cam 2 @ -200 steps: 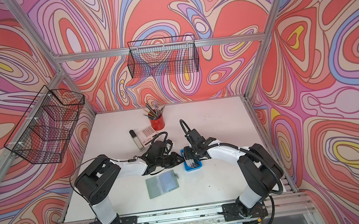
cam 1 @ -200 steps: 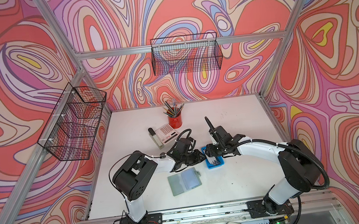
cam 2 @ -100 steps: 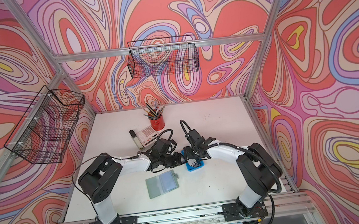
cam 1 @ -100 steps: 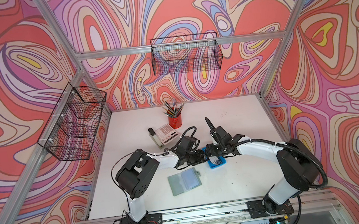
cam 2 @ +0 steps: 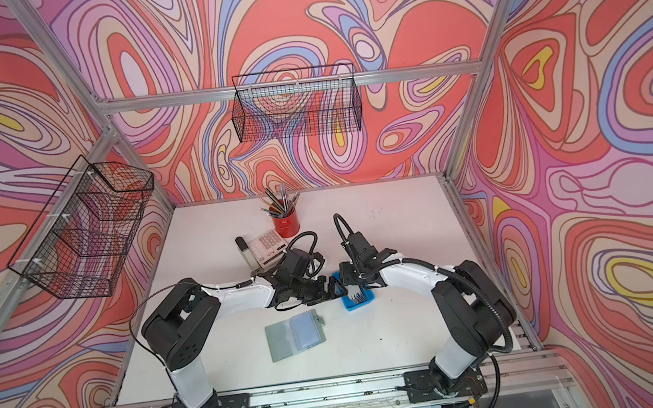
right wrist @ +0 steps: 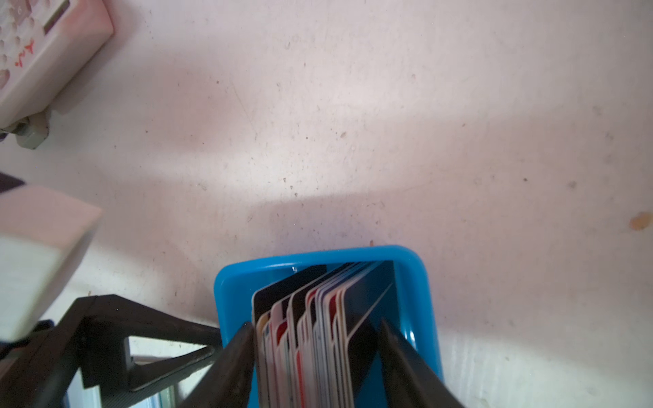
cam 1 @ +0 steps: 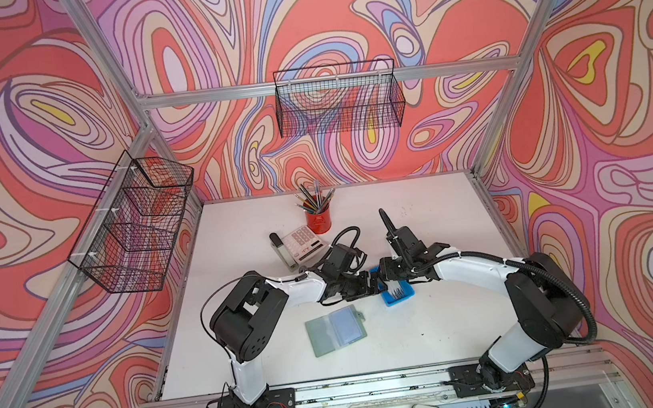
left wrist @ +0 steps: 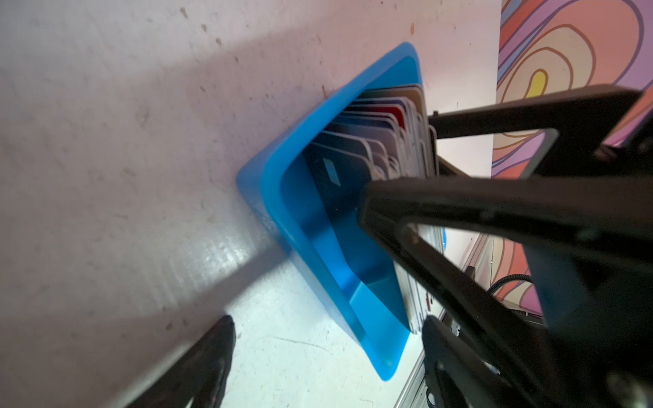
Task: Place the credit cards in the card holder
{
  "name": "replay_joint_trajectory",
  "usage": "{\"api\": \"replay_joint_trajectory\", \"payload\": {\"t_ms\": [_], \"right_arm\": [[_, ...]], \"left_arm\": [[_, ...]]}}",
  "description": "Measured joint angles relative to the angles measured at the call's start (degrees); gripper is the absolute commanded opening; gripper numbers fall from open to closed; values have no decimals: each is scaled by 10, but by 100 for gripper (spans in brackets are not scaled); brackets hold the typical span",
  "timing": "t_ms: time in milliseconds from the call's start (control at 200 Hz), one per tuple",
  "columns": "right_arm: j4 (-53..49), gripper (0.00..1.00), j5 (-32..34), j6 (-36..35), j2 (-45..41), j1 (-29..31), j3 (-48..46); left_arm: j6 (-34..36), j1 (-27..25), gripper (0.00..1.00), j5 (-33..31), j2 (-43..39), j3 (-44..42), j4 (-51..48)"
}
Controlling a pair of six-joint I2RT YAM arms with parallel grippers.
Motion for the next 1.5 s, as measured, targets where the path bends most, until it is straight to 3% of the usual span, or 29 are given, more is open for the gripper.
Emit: {"api": "replay_joint_trajectory", "payload": {"t_ms": [456,586,721,1092,1497], "right_arm": [[13,47,2,-7,-1,0,-6],[23,49,-7,-11,1,-5,-18],[24,58,-47,-16,7,-15,-48],[16,59,-111,-27,-25,-15,-55],[-6,57,-103,-30,-46,-15,-55]], "left_arm": [[7,0,87,8,3,3,5],[6,0,92,9,-4,-13,25],[6,2,97,0,-54,-66,46],[15,50,98,-38,-227,-123,94],[26,57,98,-59,-264,-137,78]]}}
